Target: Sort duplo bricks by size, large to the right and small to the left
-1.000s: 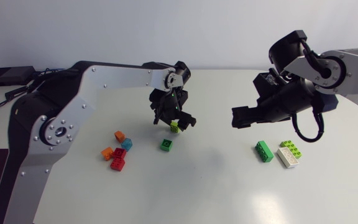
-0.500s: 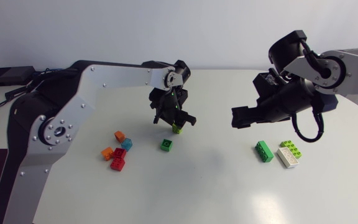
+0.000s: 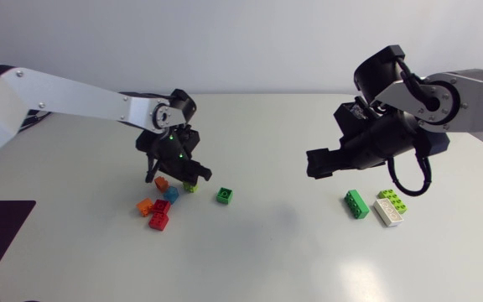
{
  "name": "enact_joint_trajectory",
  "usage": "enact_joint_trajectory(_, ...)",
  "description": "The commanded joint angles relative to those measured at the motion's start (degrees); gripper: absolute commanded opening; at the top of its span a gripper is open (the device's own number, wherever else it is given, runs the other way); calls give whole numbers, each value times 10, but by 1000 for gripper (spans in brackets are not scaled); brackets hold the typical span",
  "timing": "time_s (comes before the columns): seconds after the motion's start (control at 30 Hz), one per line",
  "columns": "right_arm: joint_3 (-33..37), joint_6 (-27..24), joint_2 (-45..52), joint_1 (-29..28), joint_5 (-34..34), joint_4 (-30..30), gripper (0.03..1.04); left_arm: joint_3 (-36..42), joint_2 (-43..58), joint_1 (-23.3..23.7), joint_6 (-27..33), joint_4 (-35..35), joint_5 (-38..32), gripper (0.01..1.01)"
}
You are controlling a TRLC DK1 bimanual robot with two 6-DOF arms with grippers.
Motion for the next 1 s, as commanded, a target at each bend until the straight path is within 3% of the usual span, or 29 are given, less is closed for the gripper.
enact_joint_trajectory(0.0, -17, 17, 2, 11, -1, 9, 997, -53, -37, 4, 14, 19, -3, 348)
enact_joint_trajectory(0.07, -17, 19, 2, 16, -1, 9, 997, -78, -47, 0, 15, 35, -3, 380)
enact_joint_trajectory(0.1, -17, 20, 2, 17, -1, 9, 997, -82, -51, -6, 15, 36, -4, 475)
enact_joint_trajectory(0.2, -18, 21, 0, 18, 0, 9, 997, -78, -66, -30, 14, 38, -6, 902)
enact_joint_trajectory(0.23, -19, 21, -1, 18, 1, 8, 997, -75, -73, -45, 13, 44, -15, 954)
enact_joint_trajectory(0.3, -21, 21, -2, 18, 1, 7, 997, -73, -86, -73, 14, 60, -41, 964)
enact_joint_trajectory(0.67, -28, 22, -4, 18, 6, 5, 997, 21, -31, -174, 17, 58, -34, 959)
enact_joint_trajectory(0.97, -28, 22, -5, 18, 8, 5, 997, 43, 28, -206, 57, 56, 12, 959)
